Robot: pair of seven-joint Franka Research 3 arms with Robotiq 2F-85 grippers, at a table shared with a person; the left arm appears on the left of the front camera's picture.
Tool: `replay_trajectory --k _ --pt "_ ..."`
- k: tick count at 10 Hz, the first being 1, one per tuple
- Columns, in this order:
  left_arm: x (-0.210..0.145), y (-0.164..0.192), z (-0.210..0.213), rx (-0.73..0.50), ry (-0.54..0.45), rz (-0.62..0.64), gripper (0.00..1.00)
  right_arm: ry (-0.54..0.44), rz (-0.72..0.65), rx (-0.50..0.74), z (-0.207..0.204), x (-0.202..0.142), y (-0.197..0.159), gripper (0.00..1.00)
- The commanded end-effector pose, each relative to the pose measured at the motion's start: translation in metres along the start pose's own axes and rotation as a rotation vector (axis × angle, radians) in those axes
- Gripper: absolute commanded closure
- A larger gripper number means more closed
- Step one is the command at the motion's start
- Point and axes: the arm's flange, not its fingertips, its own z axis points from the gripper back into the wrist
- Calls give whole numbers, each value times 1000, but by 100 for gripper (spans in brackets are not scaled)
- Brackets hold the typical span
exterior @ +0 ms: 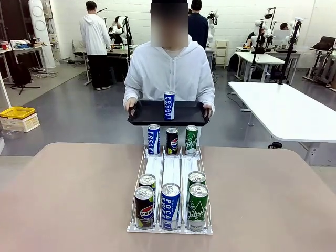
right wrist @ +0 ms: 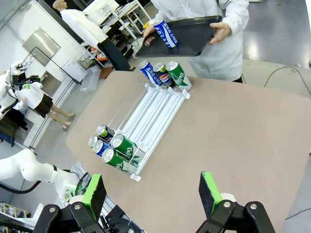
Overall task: Retrieve and hand over the desired beverage to the person.
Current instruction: Pick up another can of the same type that the person held from the Automatic Can Dispenser.
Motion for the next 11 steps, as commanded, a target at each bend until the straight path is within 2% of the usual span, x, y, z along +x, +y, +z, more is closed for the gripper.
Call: replay_trajectory --k 1,9,11 --pt "-1 1 1 -12 -13 -23 0 -28 11 29 -2 3 -1 0" --pt "-1 0 0 1 2 1 0 -28 11 29 -2 3 -1 0" --pt "25 -46 -64 -12 186 -48 0 -28 11 29 -2 3 -1 0"
